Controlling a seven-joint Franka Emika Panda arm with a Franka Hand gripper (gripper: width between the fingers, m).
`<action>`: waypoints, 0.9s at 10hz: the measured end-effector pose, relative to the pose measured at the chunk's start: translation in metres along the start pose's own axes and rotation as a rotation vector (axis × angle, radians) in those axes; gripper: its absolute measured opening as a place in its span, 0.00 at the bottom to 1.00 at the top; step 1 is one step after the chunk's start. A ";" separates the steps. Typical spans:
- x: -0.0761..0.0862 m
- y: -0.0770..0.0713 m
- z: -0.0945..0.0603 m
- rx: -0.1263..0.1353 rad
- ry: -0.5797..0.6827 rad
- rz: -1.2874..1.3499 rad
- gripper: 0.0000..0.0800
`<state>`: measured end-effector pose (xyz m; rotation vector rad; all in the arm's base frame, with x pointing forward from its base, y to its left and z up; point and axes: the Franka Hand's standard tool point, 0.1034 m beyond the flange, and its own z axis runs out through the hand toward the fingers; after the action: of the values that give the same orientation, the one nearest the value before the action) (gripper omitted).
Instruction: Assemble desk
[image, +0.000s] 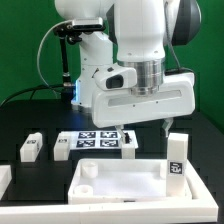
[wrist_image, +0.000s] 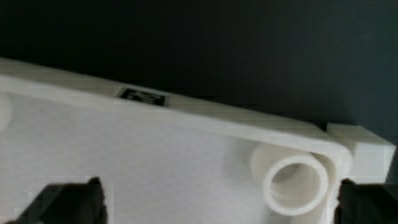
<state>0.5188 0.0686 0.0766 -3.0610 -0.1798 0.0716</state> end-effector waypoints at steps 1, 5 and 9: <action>-0.006 -0.004 0.001 0.020 -0.110 0.003 0.81; -0.051 0.013 0.028 0.012 -0.554 0.175 0.81; -0.057 0.016 0.034 0.023 -0.717 0.192 0.81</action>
Offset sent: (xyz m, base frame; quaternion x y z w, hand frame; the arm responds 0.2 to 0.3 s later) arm -0.0576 -0.0304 -0.0273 -0.0450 -0.3868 0.1155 0.9138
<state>0.4620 0.0482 0.0440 -2.8679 0.0807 1.1619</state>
